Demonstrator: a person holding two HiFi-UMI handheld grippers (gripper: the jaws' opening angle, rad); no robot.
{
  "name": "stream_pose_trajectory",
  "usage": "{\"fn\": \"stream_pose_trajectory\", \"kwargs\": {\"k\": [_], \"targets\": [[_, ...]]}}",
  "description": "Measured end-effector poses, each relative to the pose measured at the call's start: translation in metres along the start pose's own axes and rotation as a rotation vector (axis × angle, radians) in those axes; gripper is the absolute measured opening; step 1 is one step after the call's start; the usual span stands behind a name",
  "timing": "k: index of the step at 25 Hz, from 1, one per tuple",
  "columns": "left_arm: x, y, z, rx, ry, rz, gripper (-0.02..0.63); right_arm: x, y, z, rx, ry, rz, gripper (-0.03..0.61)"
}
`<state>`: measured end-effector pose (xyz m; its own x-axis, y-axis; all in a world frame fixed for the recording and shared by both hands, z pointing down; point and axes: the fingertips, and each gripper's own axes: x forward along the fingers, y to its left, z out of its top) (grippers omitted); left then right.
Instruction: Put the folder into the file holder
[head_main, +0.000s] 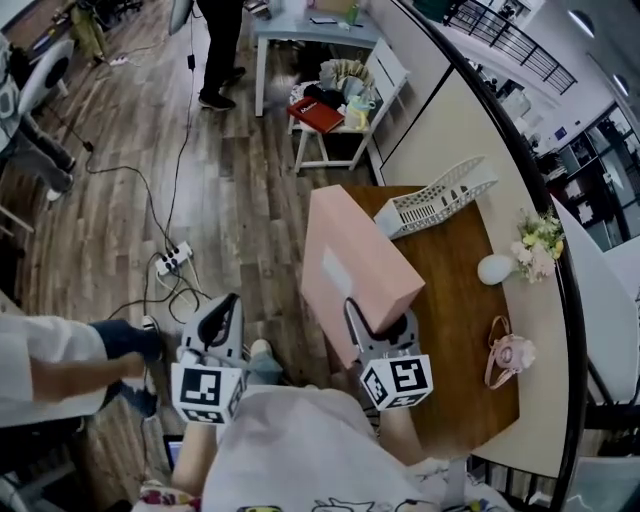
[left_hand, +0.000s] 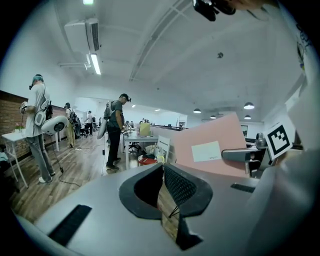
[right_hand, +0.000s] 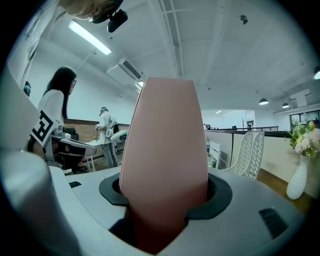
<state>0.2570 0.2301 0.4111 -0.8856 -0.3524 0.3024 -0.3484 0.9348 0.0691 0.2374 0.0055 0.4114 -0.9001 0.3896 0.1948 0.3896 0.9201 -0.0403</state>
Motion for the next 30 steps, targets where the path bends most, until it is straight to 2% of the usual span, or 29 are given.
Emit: {"fn": "stream_pose_trajectory", "kwargs": {"k": [8,18,24,30], "targets": [[0.011,0.044,-0.002,-0.008,0.012,-0.019,0.014,0.033,0.015,-0.003,0.028,0.021,-0.051,0.272],[0.043,0.078,0.001,-0.026,0.041,-0.001,0.014,0.085,0.007,-0.004,0.036,0.058,-0.047,0.272],[0.09,0.105,0.01,-0.009,0.04,0.017,0.014,0.139,-0.013,-0.007,0.05,0.071,-0.041,0.272],[0.164,0.134,0.044,0.007,0.034,-0.004,0.014,0.206,-0.049,0.01,0.066,0.053,-0.073,0.272]]}}
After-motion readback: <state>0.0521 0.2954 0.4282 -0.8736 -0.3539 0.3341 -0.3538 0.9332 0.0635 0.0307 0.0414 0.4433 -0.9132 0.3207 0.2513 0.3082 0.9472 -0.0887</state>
